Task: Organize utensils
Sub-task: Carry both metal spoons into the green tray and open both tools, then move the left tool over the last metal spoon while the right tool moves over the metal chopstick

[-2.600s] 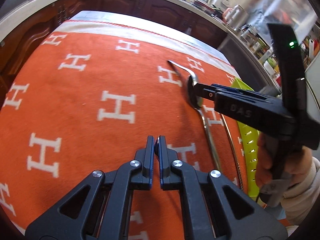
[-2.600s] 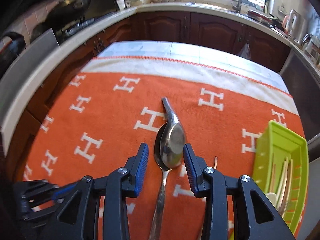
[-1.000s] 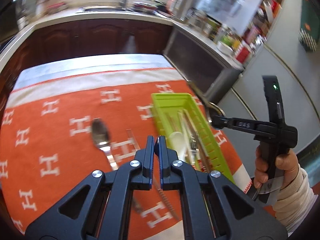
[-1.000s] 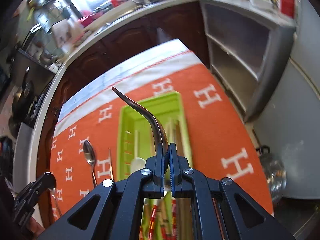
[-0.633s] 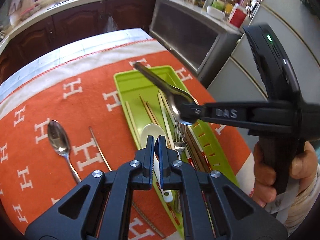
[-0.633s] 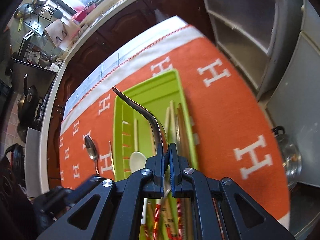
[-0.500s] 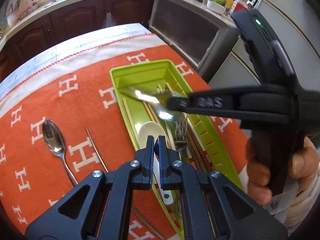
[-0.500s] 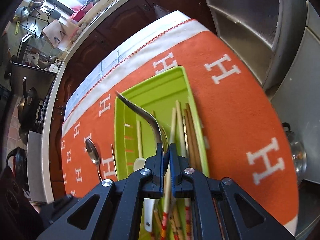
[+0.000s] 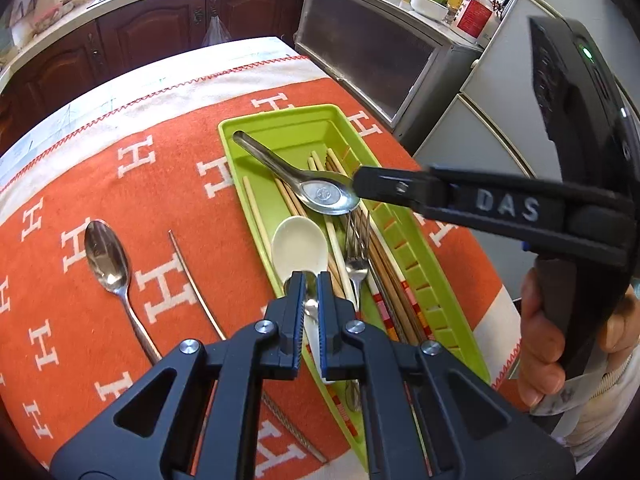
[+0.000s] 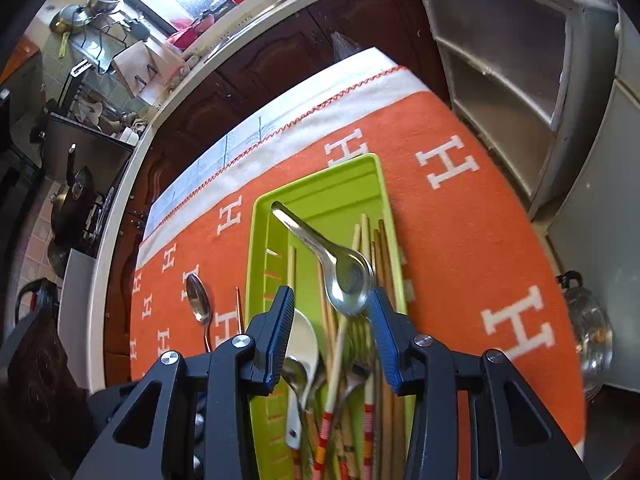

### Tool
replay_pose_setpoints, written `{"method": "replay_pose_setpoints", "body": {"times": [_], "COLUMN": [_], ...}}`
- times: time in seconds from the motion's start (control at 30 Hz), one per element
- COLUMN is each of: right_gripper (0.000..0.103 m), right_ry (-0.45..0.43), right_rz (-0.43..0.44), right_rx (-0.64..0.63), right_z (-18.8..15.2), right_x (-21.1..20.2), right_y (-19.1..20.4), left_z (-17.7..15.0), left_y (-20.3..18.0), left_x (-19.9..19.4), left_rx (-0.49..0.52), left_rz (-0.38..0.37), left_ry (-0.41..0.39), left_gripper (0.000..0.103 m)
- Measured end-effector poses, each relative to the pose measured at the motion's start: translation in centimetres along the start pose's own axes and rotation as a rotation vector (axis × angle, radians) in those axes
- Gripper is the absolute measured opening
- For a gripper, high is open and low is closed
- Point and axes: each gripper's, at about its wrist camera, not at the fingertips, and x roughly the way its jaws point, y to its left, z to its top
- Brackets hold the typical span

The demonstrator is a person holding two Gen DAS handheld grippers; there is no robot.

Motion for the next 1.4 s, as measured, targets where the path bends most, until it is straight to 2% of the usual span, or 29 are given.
{"method": "replay_pose_setpoints", "body": {"times": [0.27, 0.7, 0.9, 1.13, 1.4], "right_gripper": [0.040, 0.040, 0.040, 0.040, 0.040], "right_ry": [-0.032, -0.034, -0.025, 0.000, 0.030], "right_rz": [-0.025, -0.062, -0.060, -0.039, -0.008], "right_rx": [-0.085, -0.211, -0.264, -0.329, -0.396], "right_z": [-3.7, -9.0, -10.2, -11.2, -11.7], "right_x": [-4.0, -7.3, -7.6, -6.9, -4.6], "right_y": [0.4, 2.7, 4.4, 7.4, 10.6], "left_z": [-1.4, -5.0, -6.4, -7.1, -6.5], "left_y": [0.9, 2.7, 4.6, 7.5, 11.7], "left_x": [-3.0, -7.3, -8.6, -9.4, -7.6], "left_rx": [-0.017, -0.093, -0.122, -0.192, -0.291], "left_rz": [0.016, 0.050, 0.094, 0.110, 0.110], "left_ry": [-0.028, -0.040, -0.051, -0.061, -0.070], "left_gripper": [0.002, 0.003, 0.020, 0.020, 0.022]}}
